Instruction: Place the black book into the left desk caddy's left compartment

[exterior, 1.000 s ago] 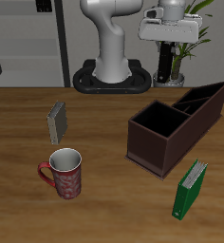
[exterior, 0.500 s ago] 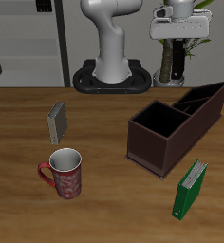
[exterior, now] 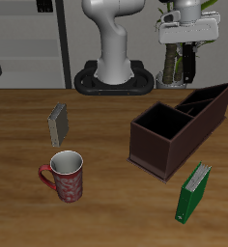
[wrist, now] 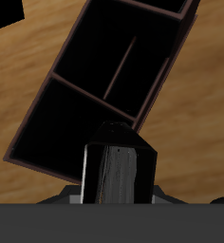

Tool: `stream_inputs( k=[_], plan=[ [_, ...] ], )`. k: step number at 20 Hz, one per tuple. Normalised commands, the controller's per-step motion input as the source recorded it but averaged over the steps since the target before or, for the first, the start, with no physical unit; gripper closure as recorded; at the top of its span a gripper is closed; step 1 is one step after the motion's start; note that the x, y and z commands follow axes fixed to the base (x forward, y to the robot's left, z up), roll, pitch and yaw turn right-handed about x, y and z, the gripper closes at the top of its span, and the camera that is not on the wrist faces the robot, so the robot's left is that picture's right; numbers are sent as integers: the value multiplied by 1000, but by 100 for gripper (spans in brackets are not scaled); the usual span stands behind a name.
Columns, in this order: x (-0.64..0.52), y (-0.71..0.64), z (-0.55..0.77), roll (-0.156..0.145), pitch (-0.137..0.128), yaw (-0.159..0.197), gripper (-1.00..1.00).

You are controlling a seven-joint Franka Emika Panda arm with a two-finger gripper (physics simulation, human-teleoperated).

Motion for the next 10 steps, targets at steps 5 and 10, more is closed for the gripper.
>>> stream_inputs(
  k=[5, 10],
  plan=[
    [152, 199, -123, 38, 27, 5, 100],
    [149, 210, -123, 48, 23, 12, 100]
  ],
)
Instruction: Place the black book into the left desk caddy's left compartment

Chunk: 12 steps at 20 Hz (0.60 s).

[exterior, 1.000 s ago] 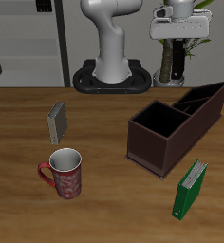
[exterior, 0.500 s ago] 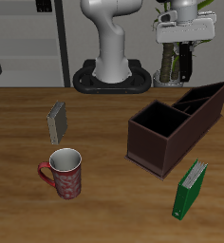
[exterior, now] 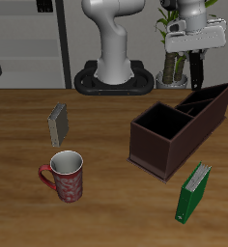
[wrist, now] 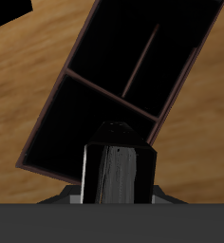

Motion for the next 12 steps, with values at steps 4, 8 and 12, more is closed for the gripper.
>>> stream_inputs(
  k=[4, 8, 12],
  plan=[
    [138, 165, -149, 29, 13, 13, 100],
    [130, 156, -173, 20, 10, 26, 100],
    [115, -5, -109, 2, 4, 27, 100]
  ],
)
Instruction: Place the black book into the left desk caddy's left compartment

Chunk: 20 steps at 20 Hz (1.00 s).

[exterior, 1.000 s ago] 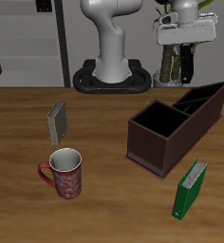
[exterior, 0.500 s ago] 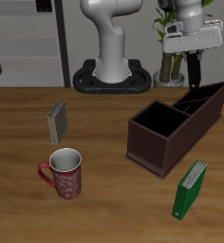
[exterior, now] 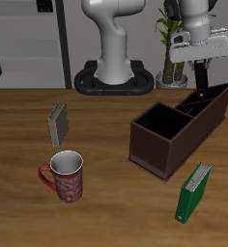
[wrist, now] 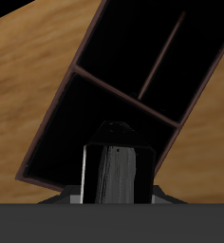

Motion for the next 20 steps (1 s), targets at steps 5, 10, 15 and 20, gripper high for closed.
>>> stream_inputs(
  k=[5, 10, 15, 20],
  plan=[
    [345, -54, -188, -33, 43, -10, 100],
    [253, 64, -317, -8, 40, 15, 100],
    [175, 93, -450, 8, 84, 0, 100],
    [101, 62, -311, 0, 55, 21, 100]
  ],
)
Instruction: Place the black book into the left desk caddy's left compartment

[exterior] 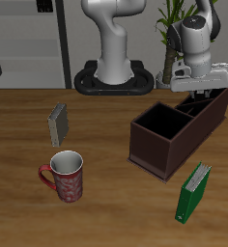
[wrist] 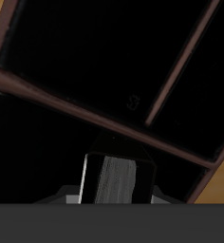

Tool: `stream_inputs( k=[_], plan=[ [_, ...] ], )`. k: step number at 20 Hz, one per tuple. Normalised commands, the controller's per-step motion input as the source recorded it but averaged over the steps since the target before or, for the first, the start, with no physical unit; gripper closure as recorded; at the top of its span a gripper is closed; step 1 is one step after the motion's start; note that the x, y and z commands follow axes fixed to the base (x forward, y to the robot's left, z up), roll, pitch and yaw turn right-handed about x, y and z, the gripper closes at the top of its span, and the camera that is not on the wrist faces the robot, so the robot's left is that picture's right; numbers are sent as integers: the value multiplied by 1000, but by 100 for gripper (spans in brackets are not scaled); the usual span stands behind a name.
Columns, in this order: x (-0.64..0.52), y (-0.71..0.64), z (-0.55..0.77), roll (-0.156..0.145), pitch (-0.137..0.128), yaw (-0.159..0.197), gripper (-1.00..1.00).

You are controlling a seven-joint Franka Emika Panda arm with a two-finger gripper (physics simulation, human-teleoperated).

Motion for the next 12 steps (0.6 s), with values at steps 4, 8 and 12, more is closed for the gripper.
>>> stream_inputs(
  k=[4, 8, 12],
  plan=[
    [109, -1, -324, -6, 38, 31, 100],
    [78, -14, -223, 13, 106, -8, -100],
    [-4, -83, 24, -27, 12, 1, -100]
  ],
)
